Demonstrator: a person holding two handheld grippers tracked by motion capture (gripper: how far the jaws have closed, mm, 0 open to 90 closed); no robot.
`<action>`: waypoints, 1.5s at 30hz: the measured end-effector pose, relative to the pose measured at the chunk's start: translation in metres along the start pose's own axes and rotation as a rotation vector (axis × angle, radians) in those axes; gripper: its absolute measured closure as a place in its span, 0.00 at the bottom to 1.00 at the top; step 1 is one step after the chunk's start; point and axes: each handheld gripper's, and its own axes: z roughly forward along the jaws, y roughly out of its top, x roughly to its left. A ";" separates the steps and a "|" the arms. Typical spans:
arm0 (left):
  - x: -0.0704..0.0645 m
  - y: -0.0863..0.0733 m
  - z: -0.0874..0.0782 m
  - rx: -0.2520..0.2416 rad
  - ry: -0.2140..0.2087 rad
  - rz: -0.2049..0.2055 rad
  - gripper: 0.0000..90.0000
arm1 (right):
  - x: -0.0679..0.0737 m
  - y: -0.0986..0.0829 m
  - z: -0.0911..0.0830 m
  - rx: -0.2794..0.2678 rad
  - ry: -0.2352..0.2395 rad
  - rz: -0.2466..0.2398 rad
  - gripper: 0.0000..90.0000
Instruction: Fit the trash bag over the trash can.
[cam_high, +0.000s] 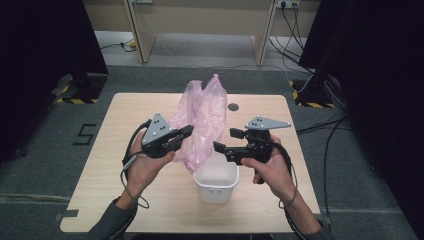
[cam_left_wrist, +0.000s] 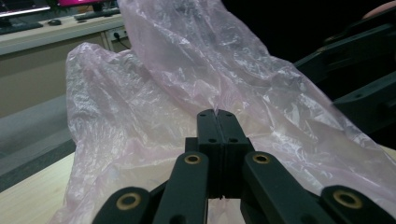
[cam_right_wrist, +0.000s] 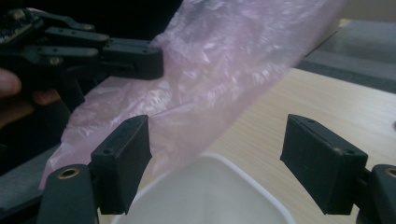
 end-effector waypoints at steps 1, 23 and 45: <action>-0.005 0.001 0.004 -0.003 -0.013 0.008 1.00 | -0.001 0.001 0.002 0.001 0.016 0.012 0.27; -0.003 -0.013 0.009 0.007 -0.135 -0.092 0.81 | -0.023 -0.009 -0.031 -0.040 0.104 -0.153 0.96; -0.027 -0.046 0.034 0.204 -0.225 -0.064 0.79 | -0.028 0.002 -0.047 -0.034 0.020 -0.263 0.97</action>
